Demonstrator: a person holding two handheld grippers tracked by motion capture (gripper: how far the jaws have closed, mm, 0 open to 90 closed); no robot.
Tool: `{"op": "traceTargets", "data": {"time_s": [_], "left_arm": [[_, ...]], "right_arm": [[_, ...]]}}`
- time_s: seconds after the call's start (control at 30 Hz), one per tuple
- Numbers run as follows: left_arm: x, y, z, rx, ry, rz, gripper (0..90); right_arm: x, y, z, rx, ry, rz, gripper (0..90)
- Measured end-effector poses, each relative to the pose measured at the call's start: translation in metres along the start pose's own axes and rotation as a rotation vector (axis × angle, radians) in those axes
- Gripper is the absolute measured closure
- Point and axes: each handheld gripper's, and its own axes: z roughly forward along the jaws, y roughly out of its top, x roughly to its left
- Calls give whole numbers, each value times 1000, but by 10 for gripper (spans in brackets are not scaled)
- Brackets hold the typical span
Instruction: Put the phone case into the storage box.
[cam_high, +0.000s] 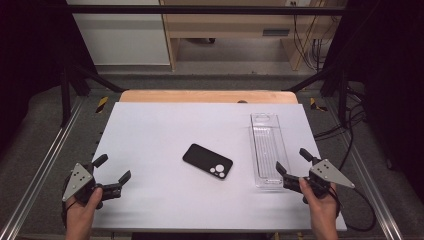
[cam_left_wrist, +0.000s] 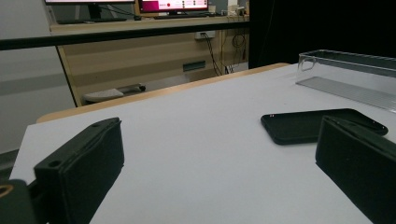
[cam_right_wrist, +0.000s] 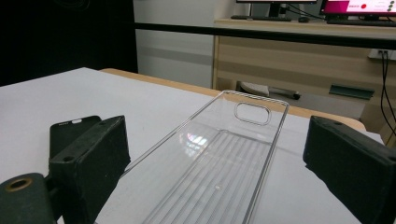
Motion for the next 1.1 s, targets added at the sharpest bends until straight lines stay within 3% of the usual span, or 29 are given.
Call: {"op": "traceTargets", "data": {"time_s": [0.17,0.4,0.57,0.63,0.67,0.7,0.73,0.77,0.8,0.83,0.87,0.93,0.97,1.0,1.1], "left_arm": [[1,-1,-1,4,7,-11,12],[-1,1,-2,-5,19,-26,13],[-3,3,-2,-10,13,-14,12],[-4,3,-3,-8,11,-11,12],[-5,2,-3,-2,12,-10,12],[-5,2,-3,5,11,-10,12],[-6,2,-3,4,15,-14,13],[-6,2,-3,4,15,-14,13],[-7,2,-3,4,16,-15,13],[-7,2,-3,6,18,-13,13],[-9,3,-3,8,13,-5,14],[-9,3,-3,6,13,-5,13],[-10,3,-3,4,13,-6,13],[-10,3,-3,8,11,0,14],[-9,2,-4,9,14,1,13]], "right_arm": [[2,3,-2,2,-43,26,50],[10,8,-3,33,-101,19,36],[22,15,5,38,-86,14,27],[31,19,10,53,-82,15,28],[42,25,16,62,-84,13,37],[42,25,16,62,-84,13,37],[54,34,22,67,-70,3,42],[54,34,22,67,-70,3,42],[67,43,28,64,-52,-4,48],[67,43,28,64,-52,-4,48],[81,51,38,76,-25,-9,50],[94,58,50,102,5,-11,53],[94,58,50,102,5,-11,53],[105,64,64,135,22,-2,59],[113,69,78,159,33,3,64]]}}
